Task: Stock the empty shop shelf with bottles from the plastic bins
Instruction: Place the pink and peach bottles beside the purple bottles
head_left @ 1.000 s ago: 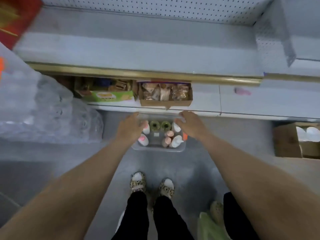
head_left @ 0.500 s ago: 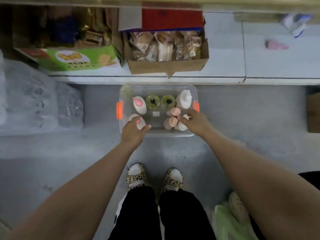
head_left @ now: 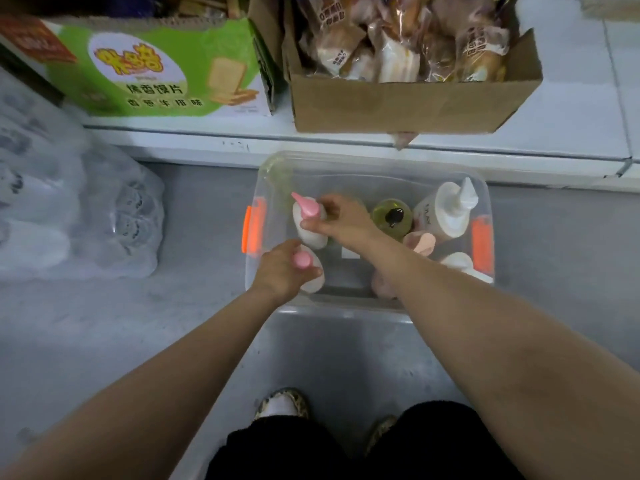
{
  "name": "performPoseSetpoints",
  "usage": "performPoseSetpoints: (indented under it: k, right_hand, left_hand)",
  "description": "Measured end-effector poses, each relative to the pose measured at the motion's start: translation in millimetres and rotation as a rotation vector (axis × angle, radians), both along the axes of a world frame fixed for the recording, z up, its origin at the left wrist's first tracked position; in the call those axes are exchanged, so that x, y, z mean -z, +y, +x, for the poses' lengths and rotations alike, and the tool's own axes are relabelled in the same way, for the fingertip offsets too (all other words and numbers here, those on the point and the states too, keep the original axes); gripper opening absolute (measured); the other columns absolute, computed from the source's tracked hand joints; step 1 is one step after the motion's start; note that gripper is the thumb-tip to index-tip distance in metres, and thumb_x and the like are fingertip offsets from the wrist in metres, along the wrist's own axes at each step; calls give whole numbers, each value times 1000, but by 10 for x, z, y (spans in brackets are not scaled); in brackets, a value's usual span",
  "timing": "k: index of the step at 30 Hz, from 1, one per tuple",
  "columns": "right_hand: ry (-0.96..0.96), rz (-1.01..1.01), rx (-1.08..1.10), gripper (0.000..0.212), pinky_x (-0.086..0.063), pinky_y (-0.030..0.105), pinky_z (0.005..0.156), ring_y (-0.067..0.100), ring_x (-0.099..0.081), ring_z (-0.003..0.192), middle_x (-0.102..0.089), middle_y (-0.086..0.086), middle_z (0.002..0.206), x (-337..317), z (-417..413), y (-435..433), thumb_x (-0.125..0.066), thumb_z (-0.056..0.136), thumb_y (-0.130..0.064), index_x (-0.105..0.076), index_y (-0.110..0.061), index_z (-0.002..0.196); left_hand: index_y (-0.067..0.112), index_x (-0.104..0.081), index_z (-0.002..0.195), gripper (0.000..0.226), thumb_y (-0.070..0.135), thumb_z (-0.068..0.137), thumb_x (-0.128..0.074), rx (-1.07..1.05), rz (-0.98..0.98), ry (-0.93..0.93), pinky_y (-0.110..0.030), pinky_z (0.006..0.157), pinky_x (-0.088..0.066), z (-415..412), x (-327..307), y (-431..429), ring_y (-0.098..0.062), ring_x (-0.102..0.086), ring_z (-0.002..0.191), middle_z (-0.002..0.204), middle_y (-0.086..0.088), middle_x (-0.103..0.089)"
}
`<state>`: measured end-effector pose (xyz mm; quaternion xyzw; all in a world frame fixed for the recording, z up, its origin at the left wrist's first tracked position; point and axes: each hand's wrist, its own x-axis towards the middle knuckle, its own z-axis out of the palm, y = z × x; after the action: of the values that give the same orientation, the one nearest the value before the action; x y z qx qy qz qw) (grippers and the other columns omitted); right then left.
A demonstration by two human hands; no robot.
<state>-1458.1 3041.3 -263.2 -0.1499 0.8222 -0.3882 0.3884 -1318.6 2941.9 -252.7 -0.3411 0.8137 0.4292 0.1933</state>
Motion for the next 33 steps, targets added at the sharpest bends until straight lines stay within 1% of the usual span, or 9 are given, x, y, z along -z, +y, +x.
performPoseSetpoints:
  k: [3, 6, 9, 13, 18, 21, 24, 27, 33]
  right_hand:
    - [113, -16, -18, 56, -47, 26, 94, 18, -62, 114, -68, -3, 125, 153, -23, -114, -84, 76, -45, -66, -26, 126]
    - [162, -30, 15, 49, -44, 30, 93, 21, -60, 119, -66, 0, 131, 170, -42, -161, -71, 87, -51, -64, -29, 130]
    - [92, -85, 41, 46, -48, 32, 97, 19, -61, 119, -68, -1, 127, 135, -114, -106, -67, 91, -49, -64, -28, 132]
    - [-111, -259, 139, 38, -50, 10, 77, 7, -67, 101, -73, -20, 98, 6, -230, 25, -73, 89, -39, -69, -28, 125]
    - [-270, -458, 230, 34, -55, 40, 90, 13, -63, 112, -70, 2, 122, -184, -426, 167, -66, 95, -39, -67, -30, 127]
    - [-209, -504, 279, 36, -56, 39, 77, 14, -59, 100, -68, 1, 112, -348, -510, 220, -60, 99, -36, -64, -18, 130]
    - [-127, -470, 282, 34, -52, 53, 95, 14, -57, 104, -65, -1, 110, -425, -535, 251, -56, 102, -31, -64, -15, 130]
    - [-97, -469, 318, 33, -48, 59, 102, 19, -58, 109, -65, 0, 112, -470, -509, 261, -54, 104, -28, -62, -13, 131]
    - [-22, -518, 321, 27, -52, 52, 100, 11, -61, 100, -64, -7, 112, -669, -654, 351, -51, 104, -35, -71, -29, 121]
  left_hand:
    - [19, -47, 144, 79, 38, 76, -83, 99, -40, -27, -36, 112, -35, -45, 87, -35, -26, -51, 129, 142, -4, -55]
    - [28, -50, 143, 83, 43, 70, -86, 181, -38, -41, -32, 115, -27, -56, 105, -52, -22, -47, 134, 145, -1, -52]
    - [35, -49, 143, 81, 47, 71, -84, 283, -67, -67, -33, 115, -23, -56, 91, -95, -25, -40, 137, 148, -4, -45]
    - [43, -41, 147, 81, 44, 76, -81, 432, -75, -135, -39, 119, -22, -85, 110, -170, -29, -32, 138, 146, -9, -35]
    - [45, -46, 141, 71, 47, 78, -79, 474, -87, -124, -38, 115, -28, -196, 144, -223, -31, -36, 132, 139, -9, -39]
    - [33, -52, 136, 66, 41, 77, -81, 443, -12, -27, -31, 102, -35, -216, 180, -223, -22, -44, 129, 139, -1, -50]
    - [31, -54, 132, 66, 43, 74, -83, 358, 27, 22, -26, 89, -35, -191, 237, -182, -14, -52, 111, 128, 5, -59]
    - [30, -58, 128, 66, 47, 70, -85, 329, -7, 97, -25, 86, -37, -167, 315, -141, -13, -55, 109, 120, 9, -61]
    - [39, -52, 135, 69, 60, 74, -77, 261, -54, 49, -45, 108, -38, -229, 393, -135, -28, -45, 127, 134, -6, -51]
